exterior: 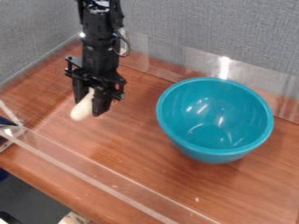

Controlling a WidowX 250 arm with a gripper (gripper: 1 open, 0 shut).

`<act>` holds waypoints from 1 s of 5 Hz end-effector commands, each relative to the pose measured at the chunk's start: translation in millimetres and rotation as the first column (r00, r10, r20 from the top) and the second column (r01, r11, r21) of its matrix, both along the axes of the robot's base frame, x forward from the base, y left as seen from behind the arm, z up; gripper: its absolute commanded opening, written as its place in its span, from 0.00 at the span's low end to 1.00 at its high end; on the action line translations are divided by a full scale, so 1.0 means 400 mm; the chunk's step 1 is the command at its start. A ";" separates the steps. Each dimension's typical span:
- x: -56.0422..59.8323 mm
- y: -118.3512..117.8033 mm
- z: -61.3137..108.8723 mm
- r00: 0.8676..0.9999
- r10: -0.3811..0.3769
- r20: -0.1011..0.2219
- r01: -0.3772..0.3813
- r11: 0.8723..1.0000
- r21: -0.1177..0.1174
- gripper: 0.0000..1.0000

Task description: Remove the mushroom from inside the blue bowl and put it on the table

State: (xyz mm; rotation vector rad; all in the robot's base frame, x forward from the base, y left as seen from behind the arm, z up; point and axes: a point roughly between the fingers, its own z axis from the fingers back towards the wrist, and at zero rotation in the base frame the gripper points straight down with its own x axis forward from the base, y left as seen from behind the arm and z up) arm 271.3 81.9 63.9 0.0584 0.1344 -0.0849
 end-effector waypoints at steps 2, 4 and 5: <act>0.015 -0.014 0.005 0.999 -0.027 0.035 0.027 1.000 -0.001 0.00; 0.016 -0.015 0.000 0.998 -0.039 0.039 0.040 0.999 -0.013 0.00; 0.016 -0.014 -0.002 0.998 -0.044 0.041 0.045 0.999 -0.018 0.00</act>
